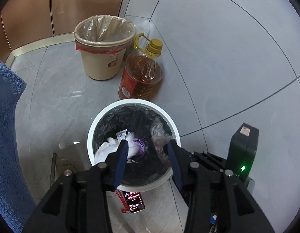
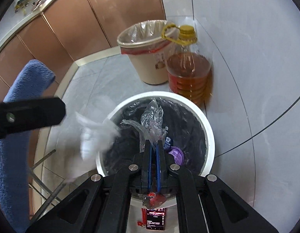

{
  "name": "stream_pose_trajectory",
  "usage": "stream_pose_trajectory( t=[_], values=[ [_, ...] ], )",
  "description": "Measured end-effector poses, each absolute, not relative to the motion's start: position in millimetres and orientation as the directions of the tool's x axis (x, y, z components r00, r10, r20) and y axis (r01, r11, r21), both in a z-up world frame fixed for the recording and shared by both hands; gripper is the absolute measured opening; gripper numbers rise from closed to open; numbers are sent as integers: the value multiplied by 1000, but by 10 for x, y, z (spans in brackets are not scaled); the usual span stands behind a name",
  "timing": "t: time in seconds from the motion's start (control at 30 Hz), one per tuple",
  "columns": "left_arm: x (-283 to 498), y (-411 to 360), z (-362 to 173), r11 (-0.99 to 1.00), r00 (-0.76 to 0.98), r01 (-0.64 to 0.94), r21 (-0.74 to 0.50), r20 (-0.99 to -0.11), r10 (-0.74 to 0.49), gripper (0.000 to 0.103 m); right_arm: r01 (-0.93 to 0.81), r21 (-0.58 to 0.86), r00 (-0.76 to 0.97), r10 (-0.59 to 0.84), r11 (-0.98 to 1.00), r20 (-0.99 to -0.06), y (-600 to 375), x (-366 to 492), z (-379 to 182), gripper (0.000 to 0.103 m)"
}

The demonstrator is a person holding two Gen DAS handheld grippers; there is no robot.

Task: Collect trash
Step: 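Open both tools to drop tissue and plastic bag into the bin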

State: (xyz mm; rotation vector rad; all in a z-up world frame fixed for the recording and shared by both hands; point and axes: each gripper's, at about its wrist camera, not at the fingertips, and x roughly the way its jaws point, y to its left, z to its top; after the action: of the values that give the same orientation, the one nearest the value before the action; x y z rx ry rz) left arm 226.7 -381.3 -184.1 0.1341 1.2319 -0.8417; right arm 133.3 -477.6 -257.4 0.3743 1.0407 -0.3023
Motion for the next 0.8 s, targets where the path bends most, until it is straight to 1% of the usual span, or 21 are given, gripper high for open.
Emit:
stream_pose_trajectory(
  t=[0.03,0.13,0.4,0.6,0.67,0.73,0.8],
  values=[
    [2262,-3801,-1832,699,81,628,-343,-864,-497,41,415,157,475,-66,896,-878,-4779,1330,-2580,9],
    [2258,-3777,-1790,692,85,626,-358,-851,-517,41,409,143,478,-78,901,-875,-4763,1309,-2561,28],
    [2134,-3533,-1485,700,157,633,-330,-831,-534,41,404,85,497,-141,911,-856,-4615,1228,-2341,31],
    [2024,-3290,-1245,707,201,631,-320,-813,-547,41,392,33,525,-194,919,-828,-4456,1122,-2107,41],
    [1994,-3232,-1174,709,213,630,-317,-807,-551,42,389,23,539,-207,921,-816,-4397,1072,-2017,48],
    [1940,-3151,-1074,709,230,632,-312,-799,-556,46,386,11,556,-222,922,-801,-4325,1010,-1904,50],
    [1879,-3061,-964,707,246,636,-308,-788,-565,46,382,0,572,-236,924,-786,-4259,958,-1795,52]
  ],
)
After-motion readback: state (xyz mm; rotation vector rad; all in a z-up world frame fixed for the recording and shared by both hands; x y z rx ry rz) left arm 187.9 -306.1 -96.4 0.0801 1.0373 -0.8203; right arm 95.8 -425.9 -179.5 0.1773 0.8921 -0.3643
